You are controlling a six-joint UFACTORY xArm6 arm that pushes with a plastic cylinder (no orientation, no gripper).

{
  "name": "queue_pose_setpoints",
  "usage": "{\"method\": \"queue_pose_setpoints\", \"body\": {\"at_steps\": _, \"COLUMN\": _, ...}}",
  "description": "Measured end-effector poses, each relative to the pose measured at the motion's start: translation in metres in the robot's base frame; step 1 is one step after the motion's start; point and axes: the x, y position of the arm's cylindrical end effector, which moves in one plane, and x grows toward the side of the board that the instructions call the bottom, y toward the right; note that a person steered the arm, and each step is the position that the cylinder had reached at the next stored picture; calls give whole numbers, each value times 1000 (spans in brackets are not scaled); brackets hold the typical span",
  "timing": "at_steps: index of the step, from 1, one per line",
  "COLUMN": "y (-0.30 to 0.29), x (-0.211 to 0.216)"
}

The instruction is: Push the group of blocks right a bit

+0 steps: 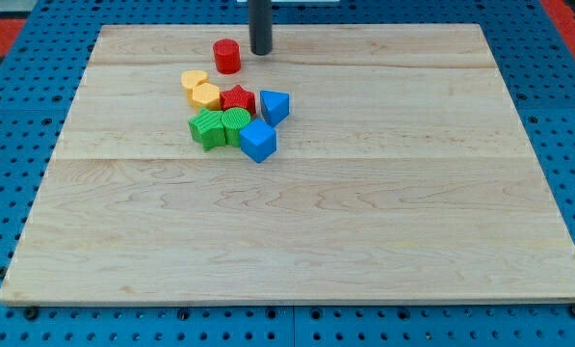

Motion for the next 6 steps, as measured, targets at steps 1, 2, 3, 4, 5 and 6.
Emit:
{"method": "queue_pose_setpoints", "body": {"at_steps": 1, "y": -45, "x": 24}}
{"method": "queue_pose_setpoints", "body": {"at_steps": 2, "y": -61, "x": 56}}
{"method": "queue_pose_setpoints", "body": {"at_steps": 3, "y": -75, "x": 87}}
{"method": "queue_pose_setpoints", "body": {"at_steps": 4, "y": -76, "x": 59}}
{"method": "queue_pose_setpoints", "body": {"at_steps": 5, "y": -83, "x": 32}}
{"method": "queue_pose_setpoints", "body": {"at_steps": 6, "y": -149, "x": 37}}
